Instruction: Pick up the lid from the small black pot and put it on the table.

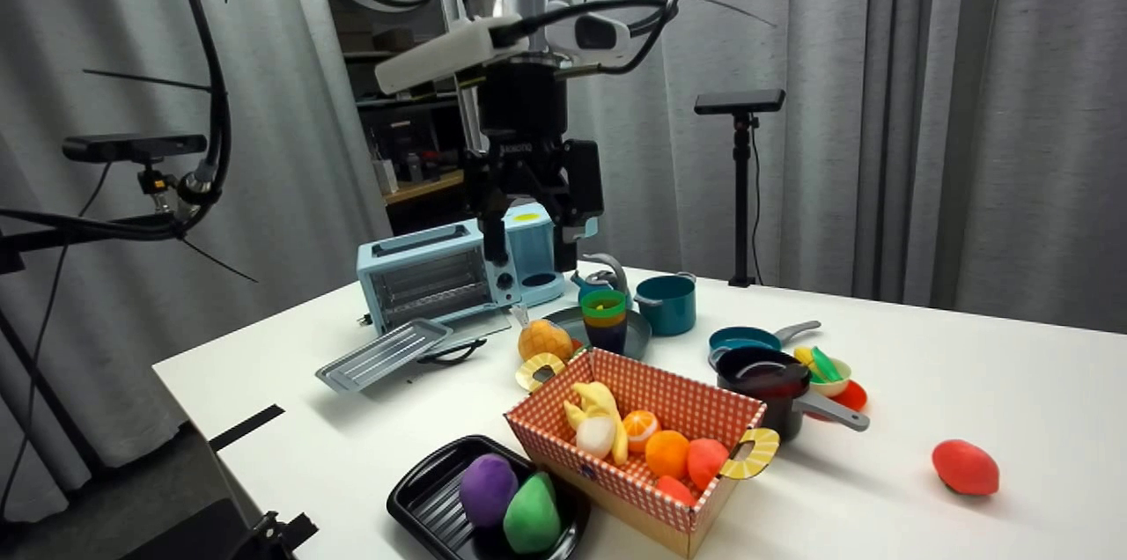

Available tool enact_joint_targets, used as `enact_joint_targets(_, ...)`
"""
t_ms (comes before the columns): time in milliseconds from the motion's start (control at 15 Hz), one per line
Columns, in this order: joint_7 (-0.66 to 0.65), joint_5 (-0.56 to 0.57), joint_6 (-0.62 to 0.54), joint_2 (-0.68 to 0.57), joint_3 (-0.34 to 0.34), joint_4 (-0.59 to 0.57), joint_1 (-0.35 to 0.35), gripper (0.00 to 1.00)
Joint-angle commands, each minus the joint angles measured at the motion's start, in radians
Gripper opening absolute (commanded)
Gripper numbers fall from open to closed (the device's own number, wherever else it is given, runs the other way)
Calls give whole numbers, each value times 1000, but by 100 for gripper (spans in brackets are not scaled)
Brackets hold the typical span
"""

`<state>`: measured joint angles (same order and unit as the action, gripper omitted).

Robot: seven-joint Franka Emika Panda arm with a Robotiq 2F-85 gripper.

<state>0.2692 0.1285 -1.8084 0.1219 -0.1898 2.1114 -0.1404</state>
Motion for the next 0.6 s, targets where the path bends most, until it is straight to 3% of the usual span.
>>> enact_joint_targets(0,1,-1,2,0,4,-1,-5,100)
enact_joint_targets(200,1,-1,2,0,3,0,-5,100)
enact_joint_targets(533,23,-17,-145,-35,-16,18,-18,100)
